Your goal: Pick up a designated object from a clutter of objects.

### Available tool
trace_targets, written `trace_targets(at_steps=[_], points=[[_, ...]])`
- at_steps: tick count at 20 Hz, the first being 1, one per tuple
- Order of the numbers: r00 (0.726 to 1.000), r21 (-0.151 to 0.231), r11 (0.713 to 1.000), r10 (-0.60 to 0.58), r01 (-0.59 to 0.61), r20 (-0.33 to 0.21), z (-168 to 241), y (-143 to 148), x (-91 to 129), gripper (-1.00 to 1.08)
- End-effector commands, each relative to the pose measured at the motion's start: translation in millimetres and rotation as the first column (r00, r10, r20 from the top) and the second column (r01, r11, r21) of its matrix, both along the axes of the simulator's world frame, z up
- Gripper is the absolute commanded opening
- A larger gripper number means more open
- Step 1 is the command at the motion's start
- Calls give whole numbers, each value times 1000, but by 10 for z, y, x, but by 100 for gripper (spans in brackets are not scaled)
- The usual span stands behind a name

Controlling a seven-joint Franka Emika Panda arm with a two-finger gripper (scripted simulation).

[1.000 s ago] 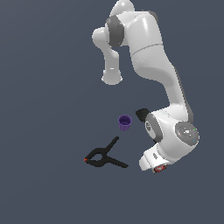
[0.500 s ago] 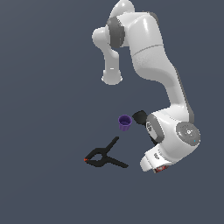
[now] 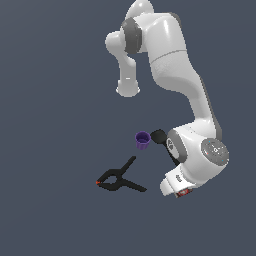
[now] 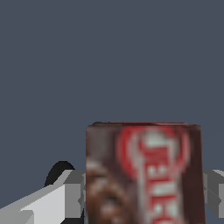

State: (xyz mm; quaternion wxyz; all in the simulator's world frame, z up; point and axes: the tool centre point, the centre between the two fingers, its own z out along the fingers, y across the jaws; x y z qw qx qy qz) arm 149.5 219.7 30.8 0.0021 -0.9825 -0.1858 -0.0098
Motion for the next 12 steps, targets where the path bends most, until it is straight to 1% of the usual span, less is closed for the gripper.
trace_targets(at_steps=[1, 6, 12], points=[[1000, -1, 1000, -1, 1, 0, 29, -24, -14, -100], [1000, -1, 1000, -1, 1, -1, 159, -96, -71, -100], [1000, -2, 1000, -1, 1, -2, 448, -250, -195, -100]])
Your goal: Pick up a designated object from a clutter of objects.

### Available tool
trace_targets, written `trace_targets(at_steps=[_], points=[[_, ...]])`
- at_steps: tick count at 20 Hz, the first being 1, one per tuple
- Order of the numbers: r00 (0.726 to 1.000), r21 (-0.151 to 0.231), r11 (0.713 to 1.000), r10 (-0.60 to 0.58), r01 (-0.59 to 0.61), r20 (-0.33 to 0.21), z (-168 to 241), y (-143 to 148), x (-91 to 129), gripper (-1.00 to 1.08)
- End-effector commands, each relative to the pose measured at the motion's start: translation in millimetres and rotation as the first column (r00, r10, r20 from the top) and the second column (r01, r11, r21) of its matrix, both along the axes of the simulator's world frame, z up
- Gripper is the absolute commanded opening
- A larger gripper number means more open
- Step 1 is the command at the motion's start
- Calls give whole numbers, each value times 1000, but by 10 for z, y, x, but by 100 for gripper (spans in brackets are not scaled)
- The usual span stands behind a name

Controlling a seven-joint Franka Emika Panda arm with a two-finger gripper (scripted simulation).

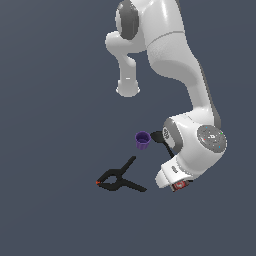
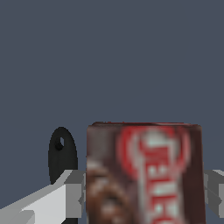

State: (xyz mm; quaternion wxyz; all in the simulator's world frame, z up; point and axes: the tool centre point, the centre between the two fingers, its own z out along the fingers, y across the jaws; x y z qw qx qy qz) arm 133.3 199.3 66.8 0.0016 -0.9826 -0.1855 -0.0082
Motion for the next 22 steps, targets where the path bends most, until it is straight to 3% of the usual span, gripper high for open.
trace_targets(at_steps=[1, 22], points=[[1000, 0, 1000, 0, 0, 0, 148, -80, -59, -100], [1000, -3, 1000, -1, 1, -8, 1955, -1027, -797, -100]])
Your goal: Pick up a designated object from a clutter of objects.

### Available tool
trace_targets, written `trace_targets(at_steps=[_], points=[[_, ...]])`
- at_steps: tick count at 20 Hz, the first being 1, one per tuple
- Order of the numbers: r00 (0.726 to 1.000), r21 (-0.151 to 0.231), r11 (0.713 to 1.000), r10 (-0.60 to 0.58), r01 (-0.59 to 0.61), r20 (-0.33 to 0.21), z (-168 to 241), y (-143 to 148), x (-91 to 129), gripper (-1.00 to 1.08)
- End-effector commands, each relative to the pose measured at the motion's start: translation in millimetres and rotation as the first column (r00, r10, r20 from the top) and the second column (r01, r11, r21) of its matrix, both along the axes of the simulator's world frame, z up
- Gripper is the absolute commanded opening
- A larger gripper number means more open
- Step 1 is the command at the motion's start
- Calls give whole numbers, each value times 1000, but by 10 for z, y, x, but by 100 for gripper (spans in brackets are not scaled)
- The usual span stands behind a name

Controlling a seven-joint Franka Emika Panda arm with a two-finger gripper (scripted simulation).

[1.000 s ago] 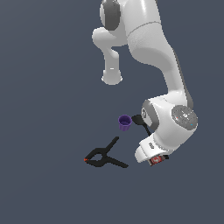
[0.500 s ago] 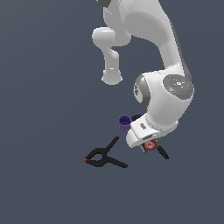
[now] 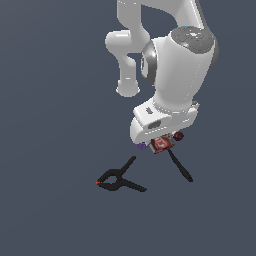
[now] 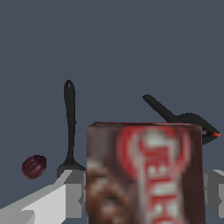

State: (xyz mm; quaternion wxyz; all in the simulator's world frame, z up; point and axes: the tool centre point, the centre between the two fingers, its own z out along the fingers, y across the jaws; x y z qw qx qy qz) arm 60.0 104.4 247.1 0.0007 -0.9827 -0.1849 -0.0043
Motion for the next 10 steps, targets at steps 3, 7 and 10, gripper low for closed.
trace_targets(at_steps=[3, 7, 10], points=[[1000, 1, 1000, 0, 0, -2, 463, -236, -183, -100], [1000, 1, 1000, 0, 0, -3, 870, -440, -334, -100], [1000, 1, 1000, 0, 0, -5, 1144, -580, -431, -100]])
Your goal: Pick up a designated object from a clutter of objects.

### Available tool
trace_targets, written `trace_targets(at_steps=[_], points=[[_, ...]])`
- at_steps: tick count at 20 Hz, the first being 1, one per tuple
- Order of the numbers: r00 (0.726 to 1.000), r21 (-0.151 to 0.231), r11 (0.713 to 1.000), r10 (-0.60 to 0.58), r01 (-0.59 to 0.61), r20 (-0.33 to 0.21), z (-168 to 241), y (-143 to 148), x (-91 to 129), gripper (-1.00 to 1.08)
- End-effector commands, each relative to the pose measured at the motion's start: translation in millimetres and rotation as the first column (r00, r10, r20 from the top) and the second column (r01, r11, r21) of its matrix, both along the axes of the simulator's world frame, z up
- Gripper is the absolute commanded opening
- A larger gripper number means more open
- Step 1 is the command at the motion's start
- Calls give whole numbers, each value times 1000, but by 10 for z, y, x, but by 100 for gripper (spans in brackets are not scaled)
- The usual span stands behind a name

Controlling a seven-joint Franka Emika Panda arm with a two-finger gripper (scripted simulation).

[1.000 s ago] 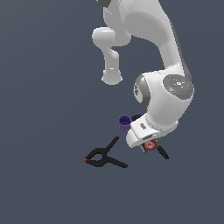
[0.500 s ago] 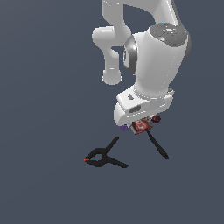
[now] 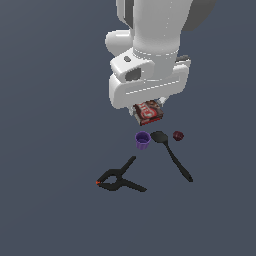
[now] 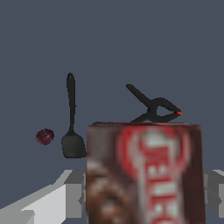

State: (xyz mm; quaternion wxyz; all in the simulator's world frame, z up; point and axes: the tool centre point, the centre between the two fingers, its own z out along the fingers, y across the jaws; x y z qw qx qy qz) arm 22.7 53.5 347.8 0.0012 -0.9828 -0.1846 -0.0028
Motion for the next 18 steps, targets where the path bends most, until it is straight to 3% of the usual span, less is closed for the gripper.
trace_targets(at_steps=[1, 9, 18], points=[[1000, 0, 1000, 0, 0, -2, 225, -114, -89, -100], [1000, -1, 1000, 0, 0, -4, 752, -381, -257, -100], [1000, -3, 1000, -1, 1, -5, 936, -476, -295, -100]])
